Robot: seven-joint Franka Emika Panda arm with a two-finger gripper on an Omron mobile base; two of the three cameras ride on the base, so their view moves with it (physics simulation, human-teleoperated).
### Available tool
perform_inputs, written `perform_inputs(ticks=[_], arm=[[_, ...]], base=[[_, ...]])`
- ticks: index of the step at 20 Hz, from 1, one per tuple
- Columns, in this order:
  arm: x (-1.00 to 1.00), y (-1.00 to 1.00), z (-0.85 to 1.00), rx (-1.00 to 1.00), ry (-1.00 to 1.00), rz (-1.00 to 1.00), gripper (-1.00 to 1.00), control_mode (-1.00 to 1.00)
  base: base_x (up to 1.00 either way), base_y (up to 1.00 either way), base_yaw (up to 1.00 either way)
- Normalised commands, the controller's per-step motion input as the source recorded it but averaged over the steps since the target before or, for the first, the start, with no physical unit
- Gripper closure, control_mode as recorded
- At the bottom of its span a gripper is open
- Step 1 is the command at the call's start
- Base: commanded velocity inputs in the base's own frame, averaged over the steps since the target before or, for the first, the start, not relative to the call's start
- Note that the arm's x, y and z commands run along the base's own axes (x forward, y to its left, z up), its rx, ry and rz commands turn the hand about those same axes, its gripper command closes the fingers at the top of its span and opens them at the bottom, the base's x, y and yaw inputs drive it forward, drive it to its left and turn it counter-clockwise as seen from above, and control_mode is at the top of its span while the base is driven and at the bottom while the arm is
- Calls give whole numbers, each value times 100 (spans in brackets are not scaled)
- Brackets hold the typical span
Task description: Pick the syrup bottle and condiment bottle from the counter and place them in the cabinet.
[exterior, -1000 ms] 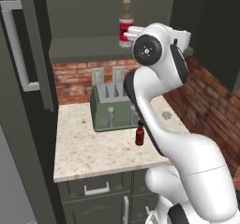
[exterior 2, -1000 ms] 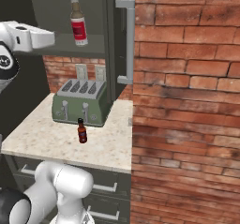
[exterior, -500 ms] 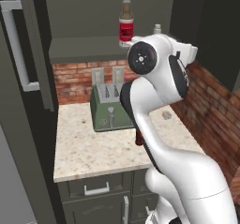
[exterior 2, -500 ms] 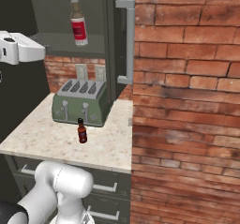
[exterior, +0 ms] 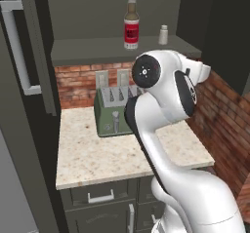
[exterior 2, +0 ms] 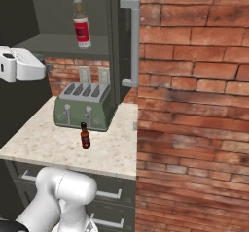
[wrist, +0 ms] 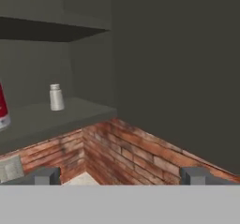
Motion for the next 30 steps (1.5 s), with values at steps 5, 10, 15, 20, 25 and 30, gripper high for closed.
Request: perform_inputs(ticks=[5, 10, 15, 20, 25, 30], arm=[[-26, -20, -35, 3, 0, -5, -100, -100], [-26, -18, -32, 5, 0, -3, -100, -100], [-8, -4, -45, 3, 0, 6, -100, -100], [0, 0, -51, 0, 4, 5, -100, -100], [0, 0, -48, 0, 3, 6, -100, -100], [0, 0, -43, 0, 4, 7, -100, -100]], base=[[0, 0, 0], [0, 0, 0], [0, 0, 0], [0, 0, 0], [0, 0, 0], [0, 0, 0]])
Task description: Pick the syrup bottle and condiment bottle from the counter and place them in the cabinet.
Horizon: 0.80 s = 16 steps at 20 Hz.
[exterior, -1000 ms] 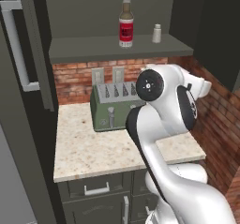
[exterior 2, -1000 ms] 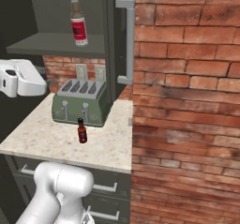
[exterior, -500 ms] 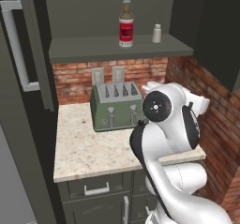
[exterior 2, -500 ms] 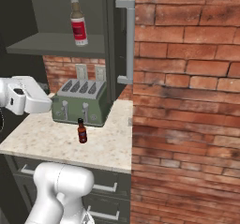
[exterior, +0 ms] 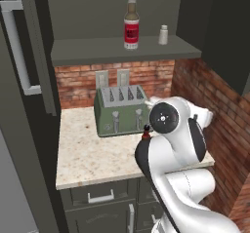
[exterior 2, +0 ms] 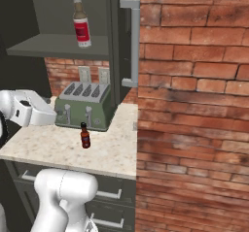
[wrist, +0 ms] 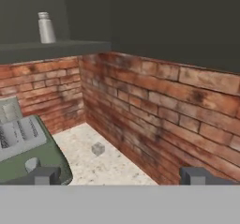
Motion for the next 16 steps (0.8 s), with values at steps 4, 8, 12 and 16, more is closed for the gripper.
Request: perform_inputs(ticks=[4, 8, 12, 16], arm=[[0, 3, -45, -1, 8, 8, -100, -100], [-1, 2, -48, -1, 6, 8, -100, -100], [-1, 4, -52, -1, 3, 6, -100, -100], [-6, 1, -56, -2, 0, 5, -100, -100]], base=[[0, 0, 0], [0, 0, 0], [0, 0, 0], [0, 0, 0]])
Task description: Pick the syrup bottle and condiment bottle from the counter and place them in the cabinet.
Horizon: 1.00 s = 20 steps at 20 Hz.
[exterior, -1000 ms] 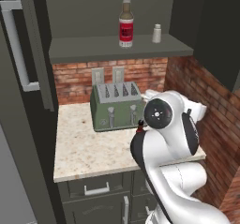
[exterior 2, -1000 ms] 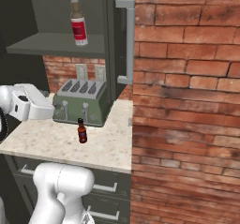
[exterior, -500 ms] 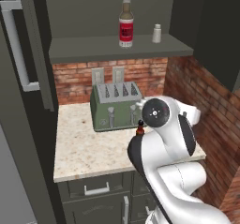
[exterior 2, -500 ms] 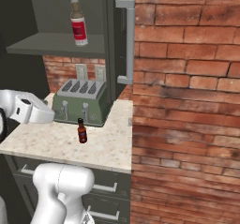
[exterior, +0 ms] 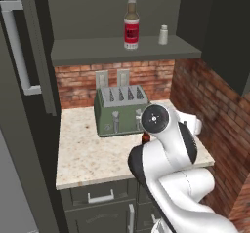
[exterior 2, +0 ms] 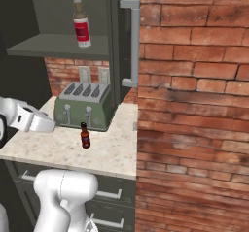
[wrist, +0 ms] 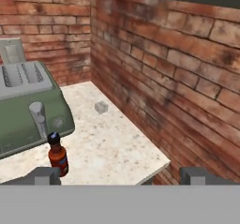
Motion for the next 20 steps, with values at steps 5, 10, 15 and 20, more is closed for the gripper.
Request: perform_inputs(ticks=[5, 10, 15, 20], arm=[[-9, 0, -53, -1, 0, 6, -100, -100], [-10, -6, -42, 0, -12, 5, -100, -100], [-2, -7, -26, 0, -12, 1, -100, -100], [0, -6, -15, 0, -2, 1, -100, -100]], base=[[0, 0, 0], [0, 0, 0], [0, 0, 0], [0, 0, 0]])
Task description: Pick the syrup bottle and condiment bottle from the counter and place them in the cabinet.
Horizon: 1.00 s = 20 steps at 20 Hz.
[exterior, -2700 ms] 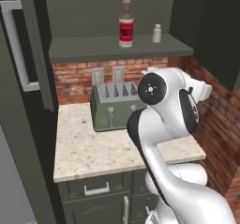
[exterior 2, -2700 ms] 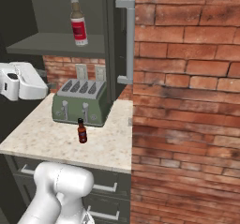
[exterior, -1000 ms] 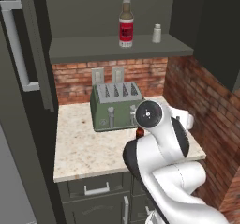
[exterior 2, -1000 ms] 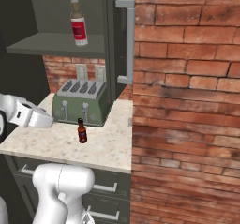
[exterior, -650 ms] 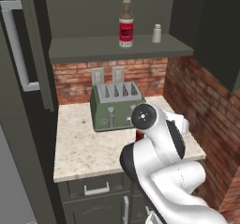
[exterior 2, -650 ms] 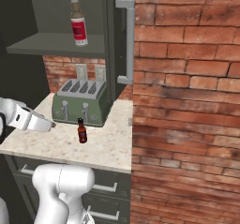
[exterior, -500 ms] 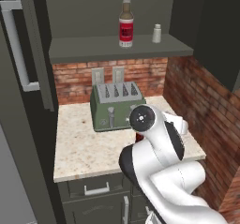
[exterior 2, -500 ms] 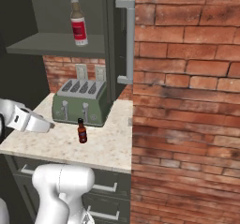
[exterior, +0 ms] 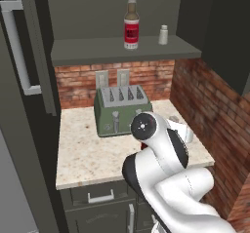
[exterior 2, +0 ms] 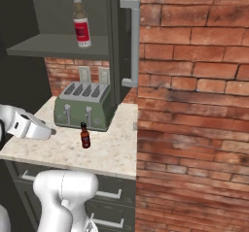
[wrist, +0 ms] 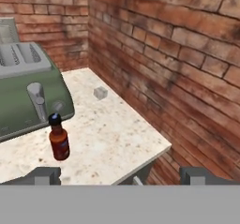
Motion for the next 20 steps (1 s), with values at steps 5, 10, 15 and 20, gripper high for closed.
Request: perform_inputs(ticks=[5, 10, 15, 20], arm=[[0, -5, -12, 1, 0, 0, -100, -100], [14, 0, -9, 0, 0, 0, -100, -100], [27, 17, -9, 0, 0, 0, -100, -100], [36, 45, -33, 0, 7, 0, -100, -100]], base=[[0, 0, 0], [0, 0, 0], [0, 0, 0], [0, 0, 0]])
